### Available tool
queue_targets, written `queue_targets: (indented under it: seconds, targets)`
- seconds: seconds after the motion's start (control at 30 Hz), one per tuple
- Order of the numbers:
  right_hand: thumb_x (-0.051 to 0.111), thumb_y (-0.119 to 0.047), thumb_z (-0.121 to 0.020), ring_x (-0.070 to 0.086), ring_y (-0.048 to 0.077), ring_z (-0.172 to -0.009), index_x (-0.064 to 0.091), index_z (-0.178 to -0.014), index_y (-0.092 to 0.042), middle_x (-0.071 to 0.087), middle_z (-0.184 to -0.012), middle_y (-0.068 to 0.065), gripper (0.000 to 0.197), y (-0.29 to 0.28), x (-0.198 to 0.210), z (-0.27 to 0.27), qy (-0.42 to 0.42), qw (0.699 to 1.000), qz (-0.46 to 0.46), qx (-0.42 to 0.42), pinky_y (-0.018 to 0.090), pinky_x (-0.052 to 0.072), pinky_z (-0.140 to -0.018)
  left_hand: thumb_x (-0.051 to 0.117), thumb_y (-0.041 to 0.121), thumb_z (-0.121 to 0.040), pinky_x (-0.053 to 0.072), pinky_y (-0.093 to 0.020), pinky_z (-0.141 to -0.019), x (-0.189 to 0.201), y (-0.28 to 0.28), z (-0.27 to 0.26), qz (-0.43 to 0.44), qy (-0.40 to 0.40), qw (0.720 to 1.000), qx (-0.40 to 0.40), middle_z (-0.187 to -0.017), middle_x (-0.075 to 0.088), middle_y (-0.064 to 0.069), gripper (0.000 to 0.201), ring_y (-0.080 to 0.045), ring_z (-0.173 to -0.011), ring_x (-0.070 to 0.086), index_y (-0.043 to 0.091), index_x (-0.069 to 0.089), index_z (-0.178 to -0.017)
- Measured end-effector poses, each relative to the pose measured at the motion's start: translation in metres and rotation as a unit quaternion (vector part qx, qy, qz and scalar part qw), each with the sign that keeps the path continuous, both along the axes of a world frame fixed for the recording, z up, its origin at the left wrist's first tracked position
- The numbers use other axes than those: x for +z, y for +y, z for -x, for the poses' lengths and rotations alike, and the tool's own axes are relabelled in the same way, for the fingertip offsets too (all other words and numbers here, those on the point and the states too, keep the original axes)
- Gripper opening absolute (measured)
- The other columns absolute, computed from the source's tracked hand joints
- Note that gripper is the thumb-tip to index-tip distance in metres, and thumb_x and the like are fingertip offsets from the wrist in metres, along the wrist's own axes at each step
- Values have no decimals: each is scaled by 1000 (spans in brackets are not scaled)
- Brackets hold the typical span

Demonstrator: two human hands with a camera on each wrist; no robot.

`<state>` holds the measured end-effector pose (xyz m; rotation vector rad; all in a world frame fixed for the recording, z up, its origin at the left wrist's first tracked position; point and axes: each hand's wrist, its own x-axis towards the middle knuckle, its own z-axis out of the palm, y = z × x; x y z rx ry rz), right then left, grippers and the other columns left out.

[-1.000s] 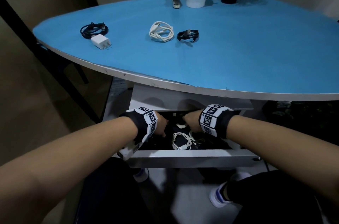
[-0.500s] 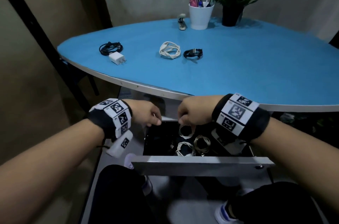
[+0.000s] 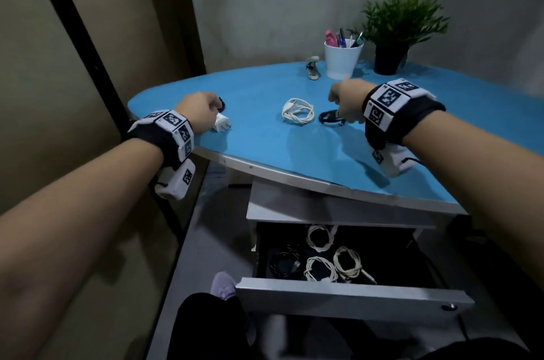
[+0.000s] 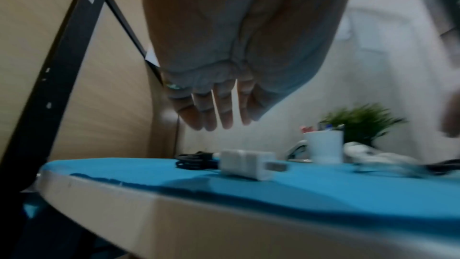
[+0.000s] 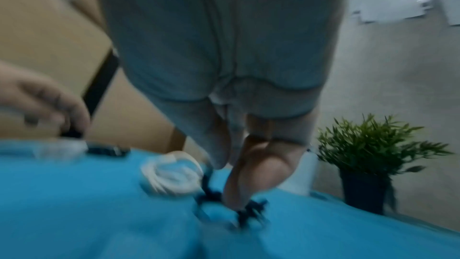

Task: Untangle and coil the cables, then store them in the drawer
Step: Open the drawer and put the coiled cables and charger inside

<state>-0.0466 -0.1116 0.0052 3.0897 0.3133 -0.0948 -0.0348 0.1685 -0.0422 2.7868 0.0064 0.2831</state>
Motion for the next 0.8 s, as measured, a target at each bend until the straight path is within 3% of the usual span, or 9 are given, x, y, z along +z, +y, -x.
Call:
queue_targets:
  seconds: [0.03, 0.1, 0.17, 0.23, 0.3, 0.4, 0.5, 0.6, 0.8]
  targets:
    - [44, 5, -89, 57, 35, -102, 47, -132, 0, 51, -133, 18, 43, -1, -2, -6, 17, 999, 27, -3, 32, 47, -65, 46, 9, -92, 41, -35, -91, -1, 2, -10, -24, 18, 999, 12, -126, 57, -15, 34, -34, -115, 52, 11, 55, -125]
    - [42, 4, -92, 53, 33, -117, 41, -138, -4, 46, -139, 15, 47, -3, -7, -16, 47, 997, 68, -9, 33, 47, -79, 47, 5, -91, 41, -39, -93, -1, 8, -26, -89, 58, 994, 36, -128, 55, -18, 40, -36, -116, 51, 9, 49, -131]
    - [43, 3, -91, 53, 31, -118, 46, -135, -4, 50, -136, 14, 44, -4, -12, -28, 62, 993, 99, -5, 33, 45, -87, 48, 6, -91, 43, -39, -90, 1, 13, -37, -152, 97, 983, 39, -123, 56, -19, 41, -37, -111, 54, 8, 46, -132]
    - [50, 1, -88, 55, 31, -113, 53, -129, -5, 56, -129, 14, 41, -4, -16, -38, 86, 988, 127, -7, 33, 45, -83, 49, 6, -91, 43, -40, -89, 2, 18, -46, -196, 142, 970, 24, -122, 56, -19, 42, -36, -109, 55, 7, 44, -132]
    - [60, -3, -84, 59, 29, -94, 59, -124, -7, 60, -123, 13, 40, -4, -21, -45, 102, 985, 142, -11, 30, 46, -68, 48, 4, -90, 43, -38, -89, 3, 22, -51, -232, 183, 955, 13, -127, 54, -18, 45, -35, -112, 53, 8, 42, -135]
    - [68, -12, -79, 45, 21, -69, 63, -117, -5, 65, -110, 15, 39, -4, -25, -48, 103, 983, 149, -18, 24, 35, -49, 56, 11, -88, 44, -37, -84, 2, 22, -54, -255, 192, 948, 4, -121, 57, -17, 40, -32, -105, 56, 7, 50, -127]
    - [69, -22, -81, 49, 25, -75, 63, -116, -2, 65, -113, 18, 41, -7, -27, -45, 86, 988, 129, -18, 25, 35, -54, 57, 24, -90, 42, -33, -75, -3, 21, -54, -267, 172, 948, -5, -112, 62, -19, 31, -29, -93, 55, 3, 60, -112]
    - [70, -27, -80, 60, 32, -88, 65, -113, -3, 66, -109, 16, 42, -13, -28, -40, 75, 993, 85, -16, 25, 38, -62, 61, 29, -88, 43, -34, -83, -9, 25, -53, -236, 120, 964, -12, -114, 57, -18, 29, -33, -103, 54, 8, 64, -109]
    - [71, -29, -81, 52, 16, -62, 66, -101, -9, 59, -71, 0, 29, -20, -23, -7, 88, 996, 10, -5, 26, 41, -53, 66, 23, -86, 37, -31, -75, -10, 20, -42, -188, 122, 974, -36, -110, 60, -16, 27, -32, -101, 53, 6, 59, -106]
